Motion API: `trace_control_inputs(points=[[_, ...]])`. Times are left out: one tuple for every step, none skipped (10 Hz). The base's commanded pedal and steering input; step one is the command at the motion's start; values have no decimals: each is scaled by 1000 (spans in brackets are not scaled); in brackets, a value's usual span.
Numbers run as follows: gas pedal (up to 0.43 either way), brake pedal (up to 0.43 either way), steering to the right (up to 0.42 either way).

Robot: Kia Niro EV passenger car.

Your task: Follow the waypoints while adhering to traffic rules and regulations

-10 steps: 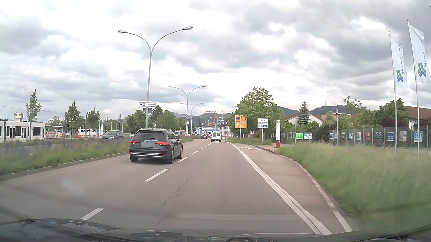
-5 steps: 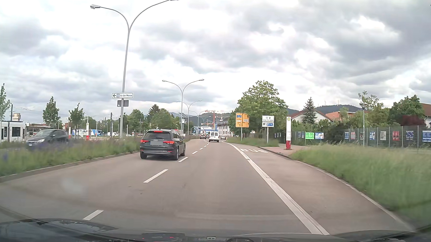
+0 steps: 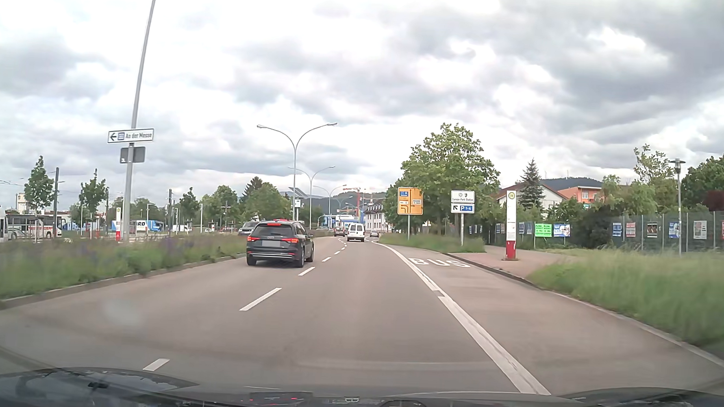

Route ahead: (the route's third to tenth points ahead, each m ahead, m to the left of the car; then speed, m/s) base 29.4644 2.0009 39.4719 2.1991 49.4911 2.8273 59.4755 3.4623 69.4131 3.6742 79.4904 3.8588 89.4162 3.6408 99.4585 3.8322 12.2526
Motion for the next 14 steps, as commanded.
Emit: trace_control_inputs(points=[[79, 0, -1], [79, 0, -2], [79, 0, -3], [79, 0, -4], [79, 0, -4], [79, 0, -4], [79, 0, -5], [79, 0, -5], [79, 0, -5], [79, 0, -5], [79, 0, -5], [79, 0, -5], [79, 0, -5], [79, 0, -5]])
